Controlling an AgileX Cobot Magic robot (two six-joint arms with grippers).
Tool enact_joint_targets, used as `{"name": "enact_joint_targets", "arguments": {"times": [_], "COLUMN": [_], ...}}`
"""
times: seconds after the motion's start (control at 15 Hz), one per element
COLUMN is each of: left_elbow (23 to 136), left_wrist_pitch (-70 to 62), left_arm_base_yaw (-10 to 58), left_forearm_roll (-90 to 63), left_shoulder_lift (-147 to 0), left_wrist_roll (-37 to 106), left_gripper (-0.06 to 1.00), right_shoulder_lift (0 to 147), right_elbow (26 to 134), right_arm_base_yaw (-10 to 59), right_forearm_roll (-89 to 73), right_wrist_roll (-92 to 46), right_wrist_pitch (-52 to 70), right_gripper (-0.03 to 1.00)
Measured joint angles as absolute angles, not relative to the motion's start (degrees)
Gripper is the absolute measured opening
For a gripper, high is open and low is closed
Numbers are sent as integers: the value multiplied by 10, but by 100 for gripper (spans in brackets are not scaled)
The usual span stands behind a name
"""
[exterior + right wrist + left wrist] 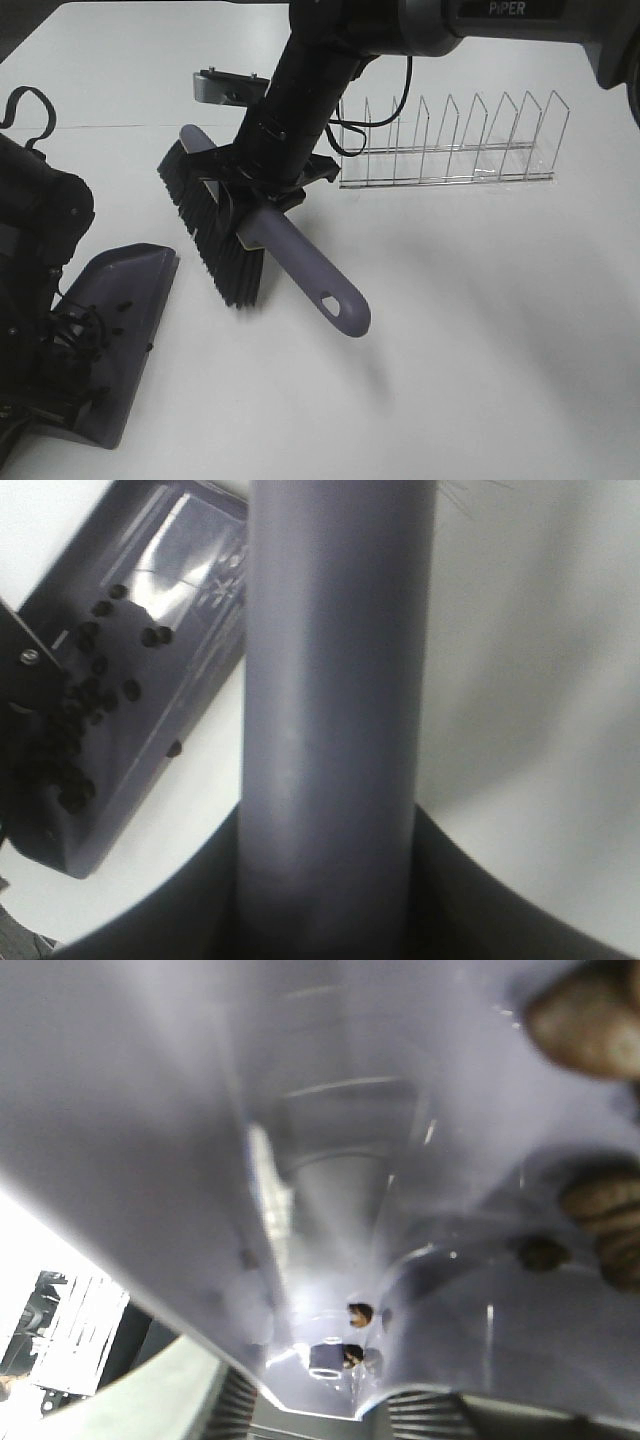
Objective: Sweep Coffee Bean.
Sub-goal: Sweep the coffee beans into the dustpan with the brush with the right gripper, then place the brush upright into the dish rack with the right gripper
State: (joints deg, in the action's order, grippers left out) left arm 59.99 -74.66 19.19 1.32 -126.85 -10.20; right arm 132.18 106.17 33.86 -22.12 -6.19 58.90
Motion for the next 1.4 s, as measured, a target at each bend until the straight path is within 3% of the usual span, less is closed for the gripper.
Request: {"name": "enact_joint_targets", "arguments": {"times": [0.4, 0.8, 1.0, 1.2, 1.4], "left_elbow": [600, 600, 606, 623, 641], "left_wrist_pitch": [-747, -747, -747, -747, -748], "left_arm_base_yaw": [192, 192, 190, 190, 190], "left_forearm_roll": [12, 11, 7, -12, -32], "left_shoulder_lift": [-1269, -1269, -1269, -1271, -1274], "left_wrist_roll": [-100, -99, -97, -85, -78], "left_gripper": [32, 32, 32, 32, 32], "right_shoulder_lift": [1323, 1341, 1286, 1217, 1161], "right_elbow": [951, 943, 943, 943, 944], "right_arm_base_yaw": [339, 335, 281, 235, 232], "right_forearm_roll": [-379, -549, -621, -541, -375], "right_wrist_roll": [-129, -210, -249, -237, -154], "right_wrist_pitch": [498, 428, 411, 413, 465], "right_gripper": [34, 34, 34, 34, 34]}}
